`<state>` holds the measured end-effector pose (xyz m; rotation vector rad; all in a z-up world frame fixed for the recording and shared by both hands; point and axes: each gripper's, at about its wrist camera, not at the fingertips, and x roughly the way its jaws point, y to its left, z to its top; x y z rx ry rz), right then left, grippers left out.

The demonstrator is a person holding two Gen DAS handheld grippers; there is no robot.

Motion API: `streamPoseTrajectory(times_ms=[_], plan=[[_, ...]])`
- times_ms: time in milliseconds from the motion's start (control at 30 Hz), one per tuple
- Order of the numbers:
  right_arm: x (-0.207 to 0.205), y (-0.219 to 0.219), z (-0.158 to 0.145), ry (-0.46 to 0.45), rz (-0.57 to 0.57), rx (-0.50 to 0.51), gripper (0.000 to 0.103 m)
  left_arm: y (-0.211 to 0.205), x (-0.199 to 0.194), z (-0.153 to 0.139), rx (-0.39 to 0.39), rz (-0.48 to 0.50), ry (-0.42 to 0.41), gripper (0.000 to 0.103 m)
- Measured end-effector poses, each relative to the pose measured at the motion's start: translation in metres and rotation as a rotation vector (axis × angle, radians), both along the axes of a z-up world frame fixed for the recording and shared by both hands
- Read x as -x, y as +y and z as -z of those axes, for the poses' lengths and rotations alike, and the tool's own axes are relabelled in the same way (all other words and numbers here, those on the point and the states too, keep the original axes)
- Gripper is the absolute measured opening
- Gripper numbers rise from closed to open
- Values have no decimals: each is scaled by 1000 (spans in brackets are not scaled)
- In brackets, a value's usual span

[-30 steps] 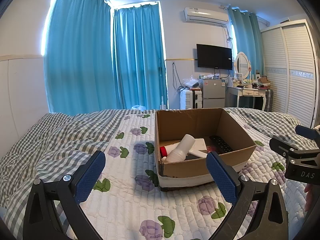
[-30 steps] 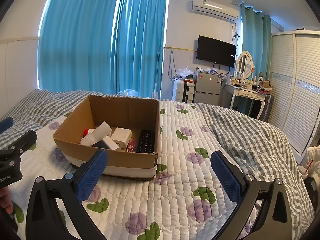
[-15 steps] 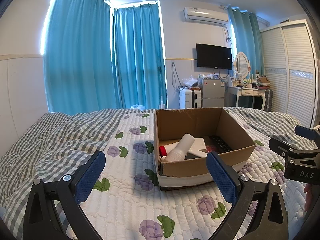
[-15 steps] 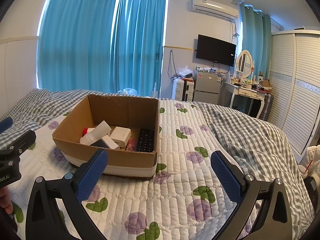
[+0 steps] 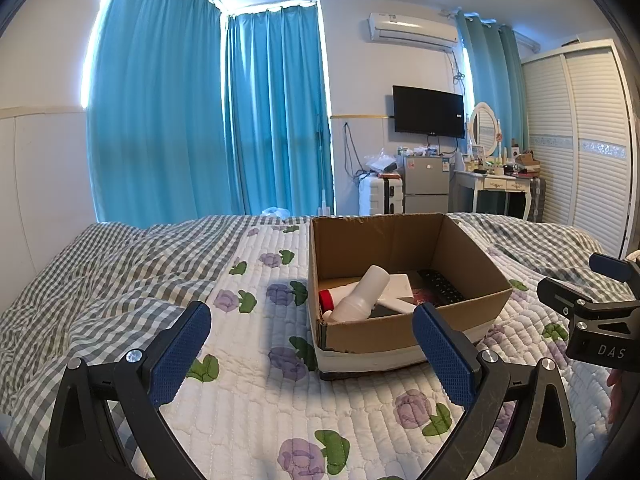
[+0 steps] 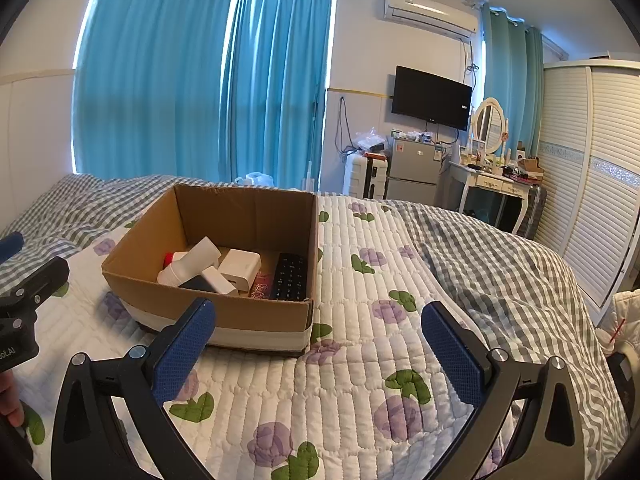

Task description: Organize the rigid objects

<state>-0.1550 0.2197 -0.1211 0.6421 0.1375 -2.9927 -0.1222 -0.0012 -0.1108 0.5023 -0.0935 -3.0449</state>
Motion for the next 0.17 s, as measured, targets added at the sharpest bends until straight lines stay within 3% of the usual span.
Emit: streamPoseTrajectory(times_ms=[167], plan=[[1, 0, 1, -4, 3, -2, 103, 0, -1, 0, -6, 0, -1, 103]])
